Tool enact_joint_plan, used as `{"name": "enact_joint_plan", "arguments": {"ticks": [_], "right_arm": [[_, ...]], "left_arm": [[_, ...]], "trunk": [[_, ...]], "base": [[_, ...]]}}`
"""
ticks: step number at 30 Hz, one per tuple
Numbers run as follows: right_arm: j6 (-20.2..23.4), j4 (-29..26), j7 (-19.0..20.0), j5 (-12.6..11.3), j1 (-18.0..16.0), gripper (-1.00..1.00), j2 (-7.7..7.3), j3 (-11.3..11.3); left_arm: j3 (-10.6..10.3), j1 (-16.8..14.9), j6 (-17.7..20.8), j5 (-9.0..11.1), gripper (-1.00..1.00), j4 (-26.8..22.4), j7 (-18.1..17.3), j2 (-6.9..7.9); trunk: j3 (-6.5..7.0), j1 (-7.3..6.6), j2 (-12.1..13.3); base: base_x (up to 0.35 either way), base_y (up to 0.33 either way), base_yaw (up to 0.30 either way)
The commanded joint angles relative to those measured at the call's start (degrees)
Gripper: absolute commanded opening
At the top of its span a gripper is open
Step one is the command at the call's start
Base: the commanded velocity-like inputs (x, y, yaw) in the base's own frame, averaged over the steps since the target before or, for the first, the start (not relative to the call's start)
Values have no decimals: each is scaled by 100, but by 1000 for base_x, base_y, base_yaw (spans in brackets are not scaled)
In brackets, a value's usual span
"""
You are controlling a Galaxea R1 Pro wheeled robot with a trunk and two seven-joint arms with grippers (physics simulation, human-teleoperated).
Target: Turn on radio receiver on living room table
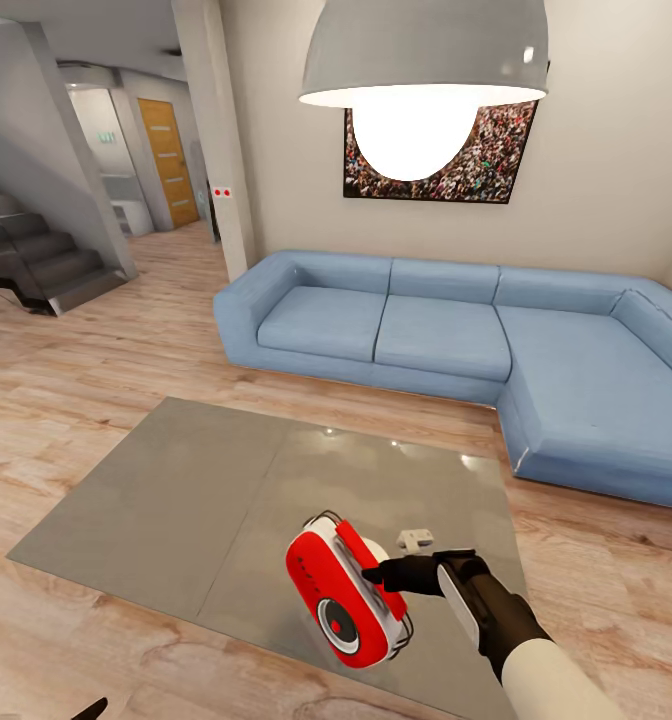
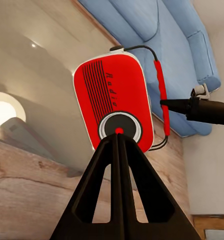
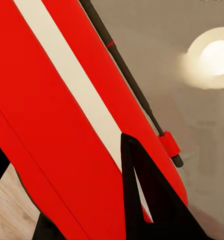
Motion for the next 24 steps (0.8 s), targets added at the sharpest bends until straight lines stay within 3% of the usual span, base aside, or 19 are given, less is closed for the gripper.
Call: {"name": "enact_joint_plan", "arguments": {"ticks": [1,24], "right_arm": [[25,0,-26,-99,0,-100,2,-4],[21,-9,-25,-102,2,-100,10,107]], "left_arm": [[-1,0,0,0,-100,0,0,0],[-36,0,18,0,-100,-8,0,-8]], "trunk": [[0,0,-1],[0,0,-1]], "base": [[0,0,0],[0,0,0]]}}
